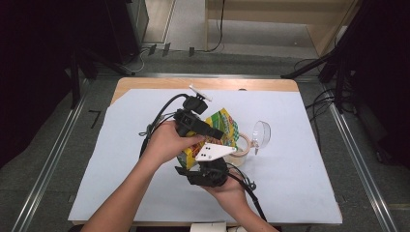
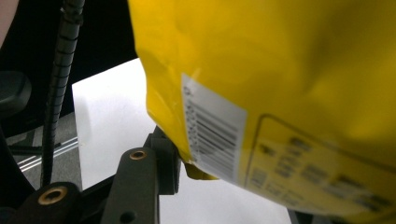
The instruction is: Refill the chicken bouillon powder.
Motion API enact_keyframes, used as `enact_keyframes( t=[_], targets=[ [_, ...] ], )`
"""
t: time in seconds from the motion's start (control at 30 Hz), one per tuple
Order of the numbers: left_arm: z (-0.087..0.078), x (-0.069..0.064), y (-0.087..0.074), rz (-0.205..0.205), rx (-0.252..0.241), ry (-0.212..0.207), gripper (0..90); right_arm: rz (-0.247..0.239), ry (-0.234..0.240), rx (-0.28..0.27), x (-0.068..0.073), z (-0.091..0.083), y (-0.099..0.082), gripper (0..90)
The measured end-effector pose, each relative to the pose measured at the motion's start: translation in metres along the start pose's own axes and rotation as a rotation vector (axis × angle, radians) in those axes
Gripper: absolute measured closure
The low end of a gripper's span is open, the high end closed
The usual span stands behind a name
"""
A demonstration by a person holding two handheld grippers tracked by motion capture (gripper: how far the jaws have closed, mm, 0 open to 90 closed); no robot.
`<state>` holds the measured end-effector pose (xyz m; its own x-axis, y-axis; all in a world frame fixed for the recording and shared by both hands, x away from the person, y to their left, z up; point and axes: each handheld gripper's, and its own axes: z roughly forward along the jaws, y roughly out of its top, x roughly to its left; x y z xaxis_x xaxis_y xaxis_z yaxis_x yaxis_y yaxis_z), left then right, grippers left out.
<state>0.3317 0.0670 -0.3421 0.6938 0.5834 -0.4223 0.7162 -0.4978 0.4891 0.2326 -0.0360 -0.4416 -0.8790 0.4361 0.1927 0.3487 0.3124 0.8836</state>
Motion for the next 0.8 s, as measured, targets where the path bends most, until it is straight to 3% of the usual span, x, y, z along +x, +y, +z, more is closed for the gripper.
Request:
enact_keyframes(
  t=[0.07, 0.17, 0.37, 0.53, 0.8],
  targets=[
    [0.000, 0.001, 0.006, -0.010, 0.014, 0.003, 70.2, 0.003, 0.009, -0.003, -0.003, -0.001, 0.002, 56.1],
    [-0.003, 0.000, 0.013, -0.019, 0.006, 0.004, 72.3, -0.032, 0.001, -0.014, -0.004, -0.002, 0.006, 55.9],
    [-0.002, -0.002, 0.006, -0.009, -0.029, -0.004, 72.6, -0.073, -0.030, -0.008, -0.003, -0.002, 0.005, 59.1],
    [0.000, -0.003, 0.005, -0.006, -0.035, -0.004, 72.4, -0.048, -0.034, -0.011, -0.001, 0.000, 0.002, 59.4],
    [-0.005, -0.007, -0.003, 0.010, -0.062, 0.010, 71.6, -0.049, -0.028, -0.016, 0.002, 0.003, 0.002, 60.9]
  ],
)
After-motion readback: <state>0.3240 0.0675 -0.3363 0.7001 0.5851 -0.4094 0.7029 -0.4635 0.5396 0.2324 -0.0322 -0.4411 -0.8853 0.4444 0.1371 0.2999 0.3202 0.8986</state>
